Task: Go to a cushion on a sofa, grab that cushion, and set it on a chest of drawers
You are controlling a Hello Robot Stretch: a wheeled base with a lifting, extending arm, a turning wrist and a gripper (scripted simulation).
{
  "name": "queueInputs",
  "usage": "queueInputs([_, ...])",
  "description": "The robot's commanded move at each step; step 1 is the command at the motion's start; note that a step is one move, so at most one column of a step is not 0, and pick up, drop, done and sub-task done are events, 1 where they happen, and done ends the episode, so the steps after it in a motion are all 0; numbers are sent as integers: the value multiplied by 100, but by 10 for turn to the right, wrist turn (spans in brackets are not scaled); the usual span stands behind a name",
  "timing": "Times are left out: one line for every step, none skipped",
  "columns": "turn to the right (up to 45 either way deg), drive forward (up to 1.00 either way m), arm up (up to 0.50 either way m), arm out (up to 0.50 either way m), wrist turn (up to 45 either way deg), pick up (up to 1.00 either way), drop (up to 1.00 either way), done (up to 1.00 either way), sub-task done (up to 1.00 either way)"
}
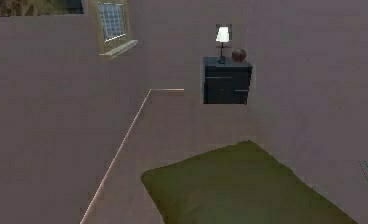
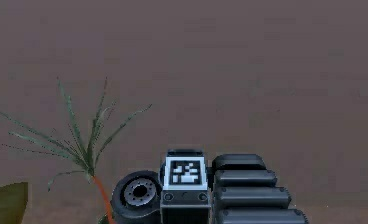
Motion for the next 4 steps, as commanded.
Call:
queueInputs([0,65,0,0,0,0,0,0,0])
queueInputs([150,0,0,0,0,0,0,0,0])
queueInputs([0,100,0,0,0,0,0,0,0])
queueInputs([30,0,0,0,0,0,0,0,0])
